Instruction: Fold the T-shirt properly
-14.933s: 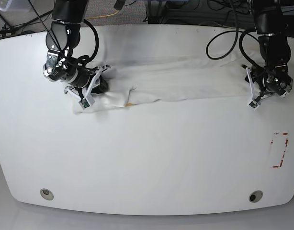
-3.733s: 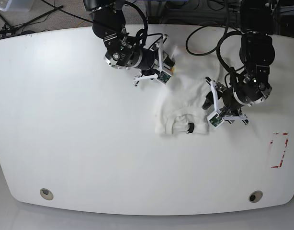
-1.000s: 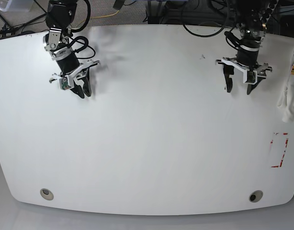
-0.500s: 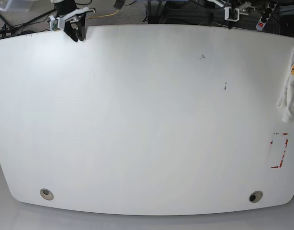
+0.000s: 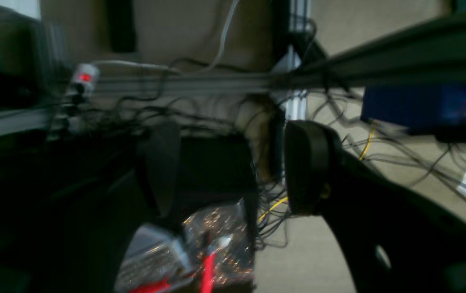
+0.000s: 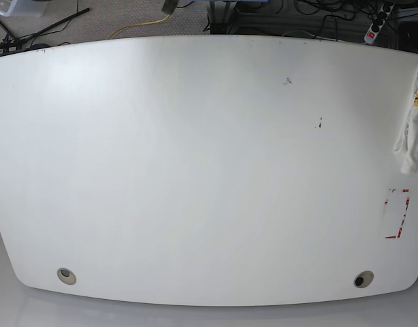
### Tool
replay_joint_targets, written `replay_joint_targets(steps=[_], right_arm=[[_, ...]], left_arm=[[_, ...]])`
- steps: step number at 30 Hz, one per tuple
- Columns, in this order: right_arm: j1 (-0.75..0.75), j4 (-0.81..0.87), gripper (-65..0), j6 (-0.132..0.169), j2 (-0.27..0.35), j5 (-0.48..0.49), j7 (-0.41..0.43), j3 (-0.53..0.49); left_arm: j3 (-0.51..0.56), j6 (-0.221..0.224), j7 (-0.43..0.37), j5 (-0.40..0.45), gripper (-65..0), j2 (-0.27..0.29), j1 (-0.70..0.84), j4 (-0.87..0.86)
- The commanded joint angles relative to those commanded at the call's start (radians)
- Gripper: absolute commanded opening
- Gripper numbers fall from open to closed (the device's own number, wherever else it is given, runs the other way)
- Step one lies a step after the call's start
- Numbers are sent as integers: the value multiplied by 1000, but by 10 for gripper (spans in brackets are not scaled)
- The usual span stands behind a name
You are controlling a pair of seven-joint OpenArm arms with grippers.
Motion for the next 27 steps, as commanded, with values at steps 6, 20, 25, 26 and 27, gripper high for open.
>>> replay_joint_targets(steps=[6, 20, 25, 26, 27], right_arm=[[224, -311, -528, -46, 9, 0, 0, -58], [563, -770, -528, -101, 41, 0, -2, -127], [655, -870, -523, -103, 51, -2, -6, -129], [681, -902, -522, -103, 58, -2, -6, -129], [704, -933, -522, -103, 60, -2, -6, -129]], left_arm=[[86, 0, 2, 2, -343, -74, -199, -347], [97, 0, 2, 5, -353, -114, -675, -1051], [112, 0, 2, 72, -354, -112, -769, -1155], [114, 2, 2, 89, -354, -110, -793, -1175], [114, 6, 3, 97, -354, -109, -816, -1197]])
